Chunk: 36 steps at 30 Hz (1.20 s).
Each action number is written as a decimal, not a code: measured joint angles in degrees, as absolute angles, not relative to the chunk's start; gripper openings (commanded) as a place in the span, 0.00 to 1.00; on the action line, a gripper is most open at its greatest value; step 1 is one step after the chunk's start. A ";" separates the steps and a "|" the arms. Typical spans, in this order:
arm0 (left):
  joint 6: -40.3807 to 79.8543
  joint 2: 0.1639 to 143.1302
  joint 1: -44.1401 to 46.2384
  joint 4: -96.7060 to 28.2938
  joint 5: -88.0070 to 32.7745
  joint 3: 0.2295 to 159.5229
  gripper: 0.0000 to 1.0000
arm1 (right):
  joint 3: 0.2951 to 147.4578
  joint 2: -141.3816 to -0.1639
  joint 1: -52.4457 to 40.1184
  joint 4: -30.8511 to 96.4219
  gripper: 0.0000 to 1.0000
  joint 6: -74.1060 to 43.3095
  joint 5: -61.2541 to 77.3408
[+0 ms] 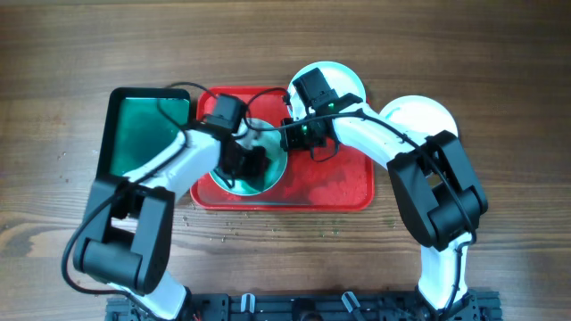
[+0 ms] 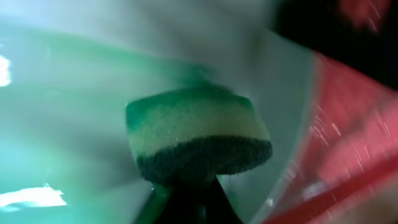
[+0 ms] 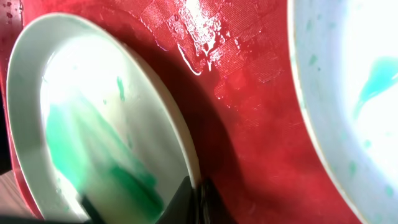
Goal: Clean dirty plates on tray and stack at the side
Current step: 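Scrub the held plate with the sponge in the left gripper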
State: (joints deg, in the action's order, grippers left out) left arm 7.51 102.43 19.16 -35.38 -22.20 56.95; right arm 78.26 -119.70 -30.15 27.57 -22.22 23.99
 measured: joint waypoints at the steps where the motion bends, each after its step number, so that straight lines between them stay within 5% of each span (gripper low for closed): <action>1: 6.00 102.54 20.01 -35.14 -23.79 56.77 0.04 | 78.26 -119.70 -30.17 27.59 0.04 -22.22 23.99; 13: 39.35 102.19 9.52 -25.65 0.43 56.90 0.04 | 78.28 -119.74 -30.46 26.65 0.04 -21.82 25.06; 23: 0.91 102.76 14.94 -19.05 -10.28 56.40 0.04 | 78.28 -119.74 -30.17 26.76 0.04 -21.82 25.26; 28: -8.56 102.76 17.54 -19.51 -11.90 56.40 0.04 | 78.28 -119.74 -30.17 26.76 0.04 -21.80 25.26; 32: -5.96 102.98 17.17 -15.09 -8.21 56.12 0.04 | 78.28 -119.74 -30.17 26.76 0.04 -21.80 25.26; 36: 14.00 103.11 14.17 -17.08 2.96 56.53 0.04 | 78.28 -119.74 -30.24 26.87 0.04 -21.80 25.54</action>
